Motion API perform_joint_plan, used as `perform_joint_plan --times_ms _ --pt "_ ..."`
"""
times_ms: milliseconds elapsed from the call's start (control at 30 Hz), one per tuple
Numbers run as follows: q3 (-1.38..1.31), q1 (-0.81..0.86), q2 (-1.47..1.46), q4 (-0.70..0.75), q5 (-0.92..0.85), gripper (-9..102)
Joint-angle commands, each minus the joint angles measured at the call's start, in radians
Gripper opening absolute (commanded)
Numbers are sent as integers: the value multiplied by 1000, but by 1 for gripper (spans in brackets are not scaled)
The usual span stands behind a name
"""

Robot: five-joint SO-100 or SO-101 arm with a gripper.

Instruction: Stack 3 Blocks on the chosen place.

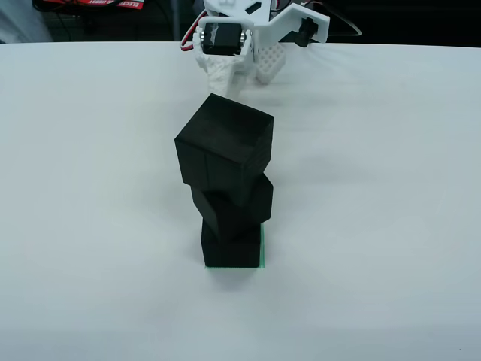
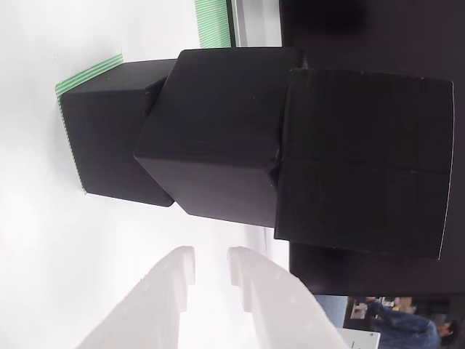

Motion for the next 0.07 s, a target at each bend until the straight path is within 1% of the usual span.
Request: perform_joint_plan --times_ms 0,33 --pt "43 0 12 -20 0 2" --pt "43 0 12 -20 0 2"
